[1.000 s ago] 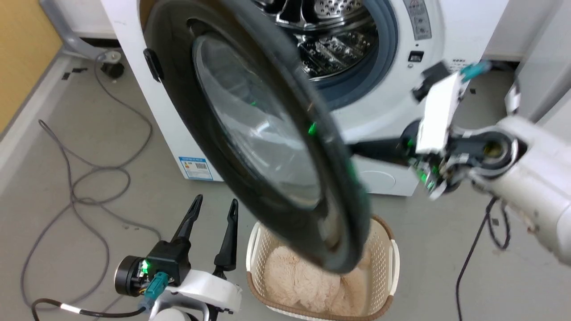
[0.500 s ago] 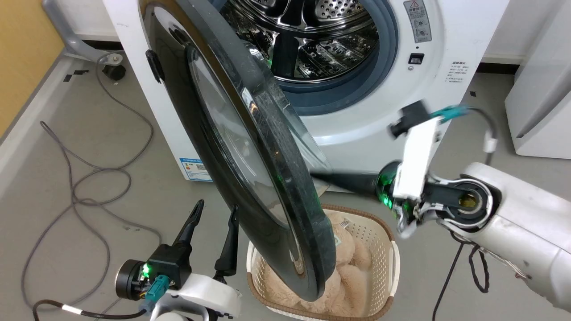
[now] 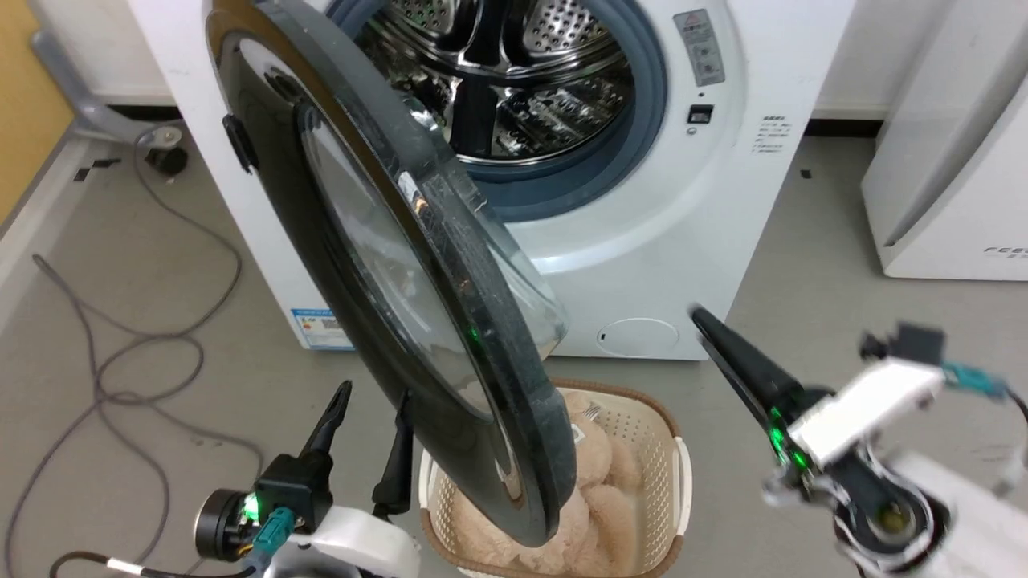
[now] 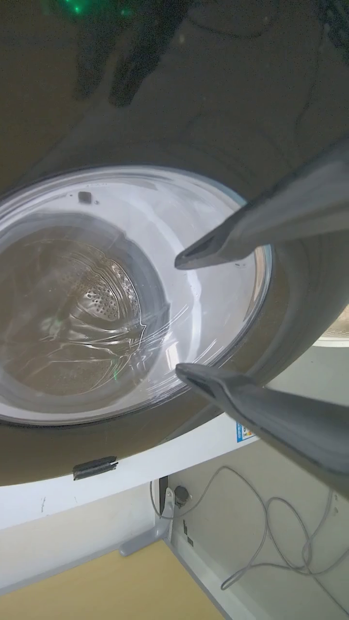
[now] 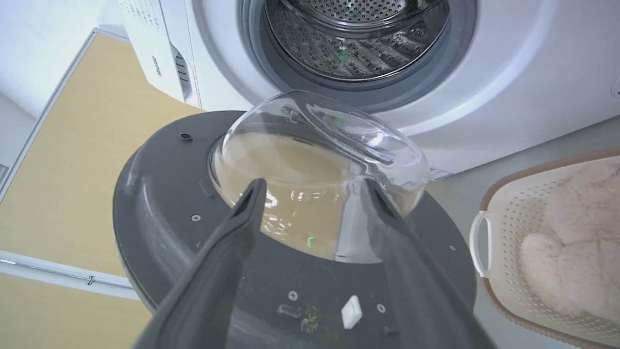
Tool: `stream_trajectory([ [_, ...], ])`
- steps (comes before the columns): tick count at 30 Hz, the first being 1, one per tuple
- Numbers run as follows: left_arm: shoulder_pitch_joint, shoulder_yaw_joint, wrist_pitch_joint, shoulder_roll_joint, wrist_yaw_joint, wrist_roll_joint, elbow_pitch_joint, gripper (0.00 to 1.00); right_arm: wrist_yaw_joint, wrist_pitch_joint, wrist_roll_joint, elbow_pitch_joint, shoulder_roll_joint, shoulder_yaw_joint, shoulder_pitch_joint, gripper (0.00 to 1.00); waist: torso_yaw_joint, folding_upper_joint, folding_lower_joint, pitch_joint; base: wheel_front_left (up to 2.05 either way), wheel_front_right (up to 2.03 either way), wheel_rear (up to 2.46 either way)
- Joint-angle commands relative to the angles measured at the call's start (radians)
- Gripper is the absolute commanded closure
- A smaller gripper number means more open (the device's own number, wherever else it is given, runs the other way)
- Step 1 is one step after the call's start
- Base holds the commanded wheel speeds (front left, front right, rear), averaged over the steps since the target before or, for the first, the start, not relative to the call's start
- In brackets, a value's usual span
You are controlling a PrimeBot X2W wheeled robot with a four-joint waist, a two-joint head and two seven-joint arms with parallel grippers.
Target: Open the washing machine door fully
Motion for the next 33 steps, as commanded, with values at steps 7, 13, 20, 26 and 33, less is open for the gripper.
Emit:
stream_trajectory([
  [7,0.028,0.008,0.001,0.016,0.012,-0.017,0.021,0.0,0.001,-0.028,-0.293,0.143,0.075,-0.338,0.285,0.0,-0.018,-0.0001,0.0,-0.032,0.0,0.0,0.0],
  [13,0.041,0.01,0.002,0.024,0.016,-0.026,0.023,0.0,0.001,-0.028,-0.693,0.177,0.215,-0.693,0.483,0.0,-0.019,-0.0001,0.0,-0.044,0.0,0.0,0.0],
  [20,0.046,0.013,0.004,0.034,0.022,-0.034,0.026,0.0,0.001,-0.028,-1.312,0.054,0.39,-1.045,0.636,0.0,-0.016,-0.0001,0.0,-0.052,0.0,0.0,0.0],
  [26,0.045,0.016,0.004,0.039,0.029,-0.04,0.023,0.0,0.001,0.037,-1.756,-0.171,0.514,-1.163,0.707,0.0,-0.016,-0.0001,0.0,-0.05,0.0,0.0,0.0],
  [33,0.036,0.011,0.004,0.043,0.031,-0.043,0.023,0.0,0.001,0.147,-1.994,-0.353,0.554,-1.12,0.78,0.0,-0.007,-0.0001,0.0,-0.052,0.0,0.0,0.0],
])
